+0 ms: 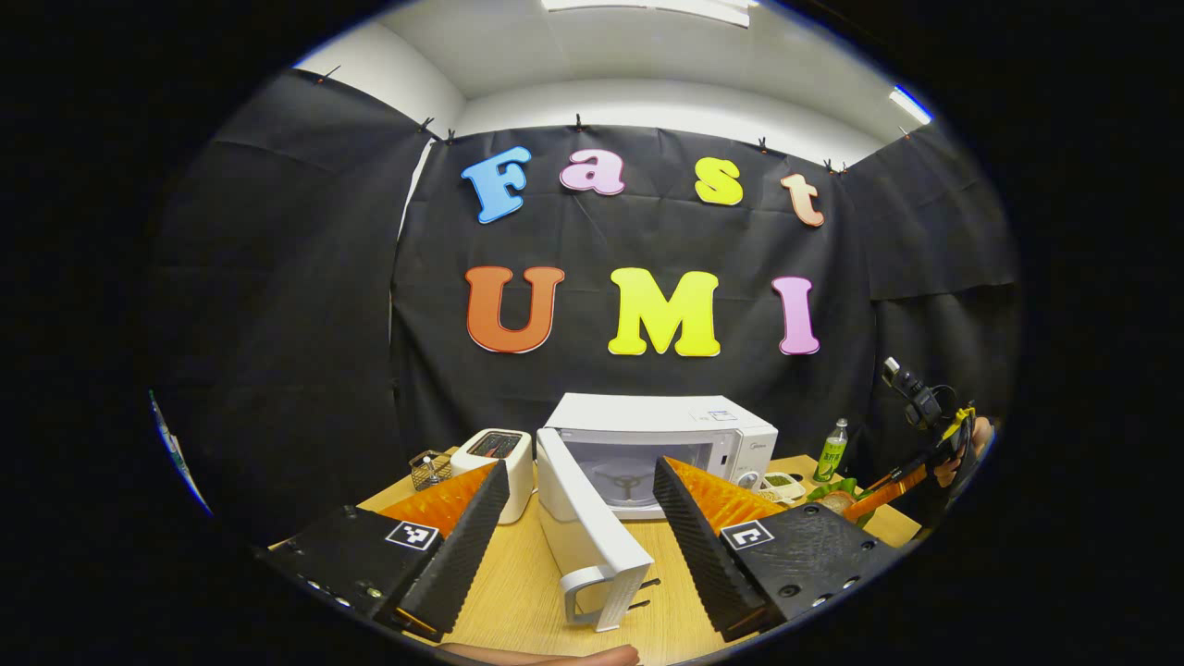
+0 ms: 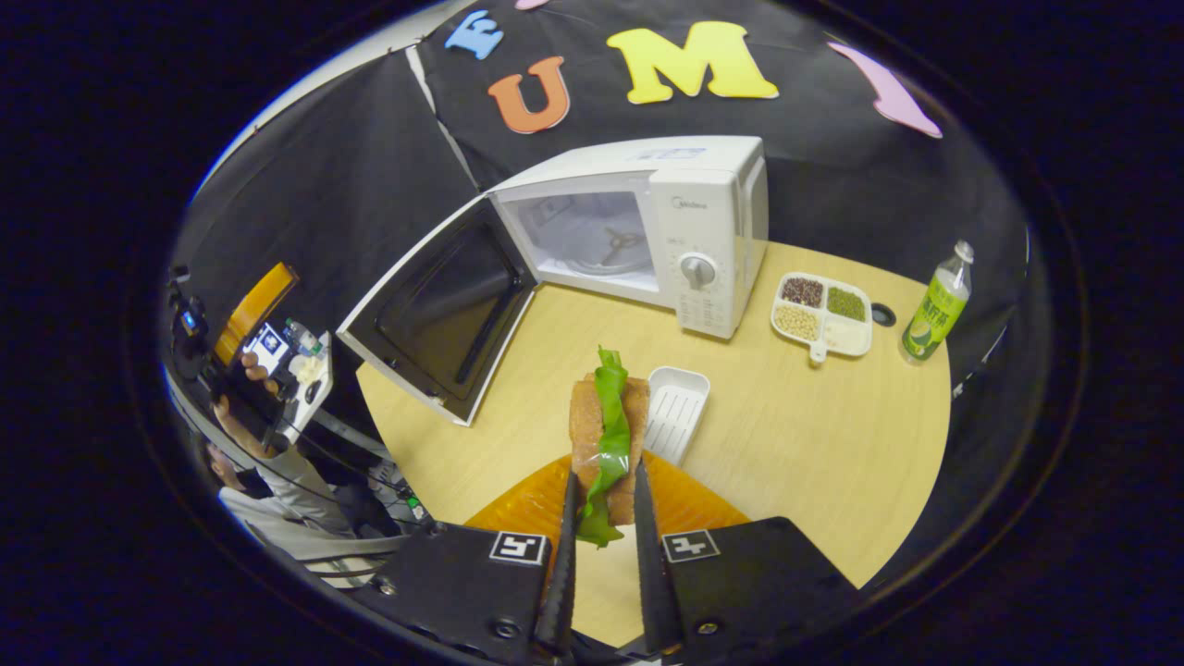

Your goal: Open the microwave oven with the left hand, put the food in, and close the microwave oven.

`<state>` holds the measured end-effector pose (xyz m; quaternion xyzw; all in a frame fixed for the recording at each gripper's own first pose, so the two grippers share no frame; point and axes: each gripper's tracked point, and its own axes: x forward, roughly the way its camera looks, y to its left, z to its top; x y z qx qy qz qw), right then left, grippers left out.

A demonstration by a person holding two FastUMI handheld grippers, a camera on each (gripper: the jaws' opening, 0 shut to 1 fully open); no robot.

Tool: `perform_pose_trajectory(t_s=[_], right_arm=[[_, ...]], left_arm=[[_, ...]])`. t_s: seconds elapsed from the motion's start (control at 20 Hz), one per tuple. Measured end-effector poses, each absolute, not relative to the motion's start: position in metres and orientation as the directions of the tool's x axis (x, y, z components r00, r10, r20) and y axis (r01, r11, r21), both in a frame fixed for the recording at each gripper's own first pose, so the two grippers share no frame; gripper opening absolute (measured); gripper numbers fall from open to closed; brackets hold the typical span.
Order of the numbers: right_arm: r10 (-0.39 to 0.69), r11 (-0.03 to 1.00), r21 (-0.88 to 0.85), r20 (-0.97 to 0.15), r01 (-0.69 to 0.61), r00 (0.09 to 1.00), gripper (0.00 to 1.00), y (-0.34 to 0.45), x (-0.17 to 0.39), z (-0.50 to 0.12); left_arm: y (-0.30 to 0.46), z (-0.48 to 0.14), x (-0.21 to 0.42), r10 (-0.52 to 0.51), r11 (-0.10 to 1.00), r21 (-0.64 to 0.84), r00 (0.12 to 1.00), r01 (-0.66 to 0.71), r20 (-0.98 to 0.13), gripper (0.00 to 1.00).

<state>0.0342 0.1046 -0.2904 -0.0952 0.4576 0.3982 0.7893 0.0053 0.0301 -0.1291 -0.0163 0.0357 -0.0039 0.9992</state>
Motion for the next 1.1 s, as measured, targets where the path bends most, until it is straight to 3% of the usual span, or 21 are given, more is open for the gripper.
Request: perform_pose_trajectory(t_s=[0.25, 0.65, 0.75, 0.8, 0.85, 1.1], right_arm=[[0.507, 0.638, 0.066, -0.786, -0.767, 0.355, 0.33, 0.150, 0.028, -0.287], [0.564, 0.667, 0.149, -0.742, -0.730, 0.363, 0.33, 0.240, 0.065, -0.317], [0.567, 0.701, 0.160, -0.716, -0.695, 0.408, 0.33, 0.261, 0.085, -0.322], [0.567, 0.721, 0.167, -0.700, -0.672, 0.434, 0.25, 0.273, 0.097, -0.323], [0.570, 0.737, 0.172, -0.678, -0.653, 0.464, 0.33, 0.284, 0.108, -0.324], [0.548, 0.791, 0.140, -0.595, -0.595, 0.588, 0.33, 0.337, 0.156, -0.340]], left_arm=[[0.047, -0.122, -0.009, 0.025, 1.000, 0.005, 0.999, -0.025, -0.028, 0.94], [0.046, -0.128, -0.016, -0.012, 1.000, -0.017, 1.000, 0.011, -0.026, 0.95], [0.043, -0.135, -0.013, -0.015, 1.000, -0.013, 0.999, 0.014, -0.041, 0.95], [0.043, -0.138, -0.011, -0.014, 1.000, -0.012, 0.999, 0.013, -0.050, 0.95], [0.045, -0.140, -0.010, -0.012, 1.000, -0.011, 0.998, 0.011, -0.054, 0.84], [0.043, -0.151, -0.004, -0.038, 0.999, -0.019, 0.997, 0.037, -0.061, 0.84]])
